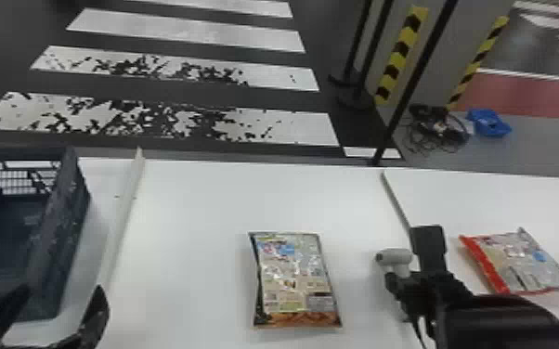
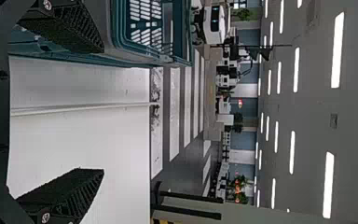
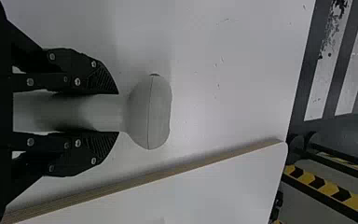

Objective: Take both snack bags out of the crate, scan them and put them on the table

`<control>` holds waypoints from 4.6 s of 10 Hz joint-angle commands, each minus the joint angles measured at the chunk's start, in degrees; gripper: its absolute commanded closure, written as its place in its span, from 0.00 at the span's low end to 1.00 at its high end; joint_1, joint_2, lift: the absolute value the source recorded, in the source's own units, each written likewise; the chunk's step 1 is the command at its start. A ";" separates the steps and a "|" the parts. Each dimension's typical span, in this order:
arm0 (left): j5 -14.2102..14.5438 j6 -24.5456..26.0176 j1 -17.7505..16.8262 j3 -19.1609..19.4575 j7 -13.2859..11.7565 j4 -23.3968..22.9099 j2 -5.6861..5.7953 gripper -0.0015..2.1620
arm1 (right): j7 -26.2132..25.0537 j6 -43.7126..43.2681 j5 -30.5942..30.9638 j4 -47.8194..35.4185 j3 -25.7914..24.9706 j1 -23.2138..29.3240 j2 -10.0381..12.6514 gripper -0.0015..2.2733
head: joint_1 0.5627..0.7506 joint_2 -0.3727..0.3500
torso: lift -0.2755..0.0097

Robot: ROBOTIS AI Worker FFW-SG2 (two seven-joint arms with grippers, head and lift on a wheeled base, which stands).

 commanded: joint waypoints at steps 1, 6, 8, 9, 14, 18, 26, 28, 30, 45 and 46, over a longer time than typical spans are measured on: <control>0.00 0.00 0.07 0.00 0.00 0.00 0.00 0.04 | 0.00 -0.20 -0.04 0.00 -0.02 0.16 0.00 0.08 | 0.70 0.25 | 0.64; 0.00 0.00 0.24 0.18 0.00 -0.44 0.09 0.04 | -2.64 0.15 -0.48 -5.19 -1.95 2.88 0.44 0.03 | 0.70 0.23 | 0.64; -0.09 0.00 0.24 0.00 0.00 -0.53 0.09 0.04 | -3.34 3.49 -1.53 -12.22 -2.74 5.78 0.62 0.03 | 0.70 0.21 | 0.64; -0.09 0.00 0.24 0.00 0.00 -0.62 0.09 0.04 | -3.34 5.60 -4.25 -15.47 -3.27 7.28 0.70 0.04 | 0.70 0.20 | 0.64; -0.09 0.00 0.42 0.00 0.09 -0.70 0.44 0.04 | 3.25 15.79 -21.57 -23.56 -6.08 9.56 2.11 0.04 | 0.70 0.34 | 0.64; -0.09 0.00 0.33 0.00 0.09 -0.70 0.18 0.04 | 5.89 16.67 -25.52 -20.83 -4.59 7.81 3.25 0.04 | 0.70 0.47 | 0.64; -0.26 0.00 0.42 0.09 0.00 -0.44 0.00 0.04 | 10.72 15.09 -25.88 -7.30 -2.74 2.00 3.34 0.04 | 0.70 0.57 | 0.64; -0.26 0.00 0.42 0.09 0.00 -0.35 0.00 0.04 | 11.07 14.56 -25.79 -5.01 -2.39 1.04 3.25 0.04 | 0.70 0.58 | 0.64; -0.26 0.00 0.24 0.09 0.00 -0.09 0.00 0.04 | 11.16 14.39 -25.44 -3.52 -2.04 0.25 3.25 0.05 | 0.70 0.59 | 0.64; -0.09 -0.18 0.60 0.35 0.00 -0.09 0.27 0.05 | 5.36 7.36 -33.17 -12.75 -17.24 1.56 4.40 0.99 | 0.70 0.49 | 0.64; -0.09 -0.18 0.60 0.35 0.00 -0.09 0.35 0.05 | 3.43 5.60 -34.05 -12.48 -20.23 1.56 4.31 0.99 | 0.70 0.42 | 0.64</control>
